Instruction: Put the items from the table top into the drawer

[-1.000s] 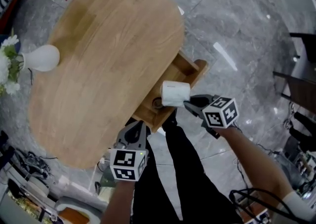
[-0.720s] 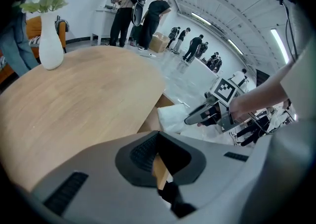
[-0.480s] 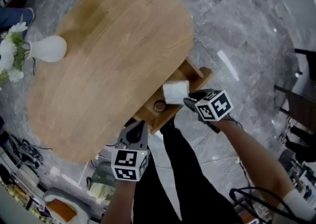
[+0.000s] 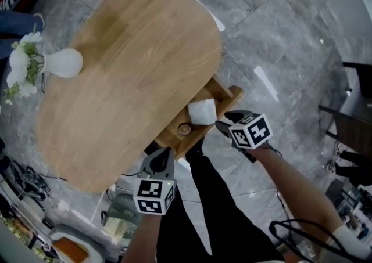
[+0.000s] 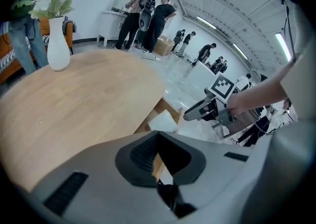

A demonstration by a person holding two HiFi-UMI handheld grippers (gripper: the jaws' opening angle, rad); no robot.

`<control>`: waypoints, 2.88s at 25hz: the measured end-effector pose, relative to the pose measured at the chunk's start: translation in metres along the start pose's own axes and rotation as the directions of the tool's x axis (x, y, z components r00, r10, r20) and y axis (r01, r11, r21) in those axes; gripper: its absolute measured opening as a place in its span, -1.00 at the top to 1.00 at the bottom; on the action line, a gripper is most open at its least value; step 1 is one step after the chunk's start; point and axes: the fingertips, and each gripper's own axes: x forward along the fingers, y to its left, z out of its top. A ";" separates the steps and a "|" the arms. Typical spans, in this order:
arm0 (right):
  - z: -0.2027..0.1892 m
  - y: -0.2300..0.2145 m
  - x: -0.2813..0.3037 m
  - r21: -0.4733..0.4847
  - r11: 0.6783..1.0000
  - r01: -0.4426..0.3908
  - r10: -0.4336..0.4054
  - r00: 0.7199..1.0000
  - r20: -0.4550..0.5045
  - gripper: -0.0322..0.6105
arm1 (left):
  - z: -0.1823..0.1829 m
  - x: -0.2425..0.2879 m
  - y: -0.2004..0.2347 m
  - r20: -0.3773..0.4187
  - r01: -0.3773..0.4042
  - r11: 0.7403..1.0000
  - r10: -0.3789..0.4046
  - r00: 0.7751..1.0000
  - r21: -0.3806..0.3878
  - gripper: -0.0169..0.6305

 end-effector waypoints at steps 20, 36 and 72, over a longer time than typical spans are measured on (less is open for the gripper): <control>-0.017 0.035 -0.040 -0.019 0.999 -0.041 0.042 0.998 0.050 0.33 | 0.012 -0.048 -0.014 0.032 -0.022 1.000 0.023 0.999 -0.007 0.94; 0.042 0.123 -0.183 -0.136 0.984 -0.112 0.148 0.946 0.290 0.78 | 0.071 -0.176 -0.044 0.132 -0.047 0.993 0.062 0.989 -0.110 0.94; -0.027 0.297 -0.336 0.008 1.000 -0.027 0.016 0.789 0.614 0.78 | 0.044 -0.358 -0.122 0.308 0.203 0.979 -0.191 0.932 -0.007 0.94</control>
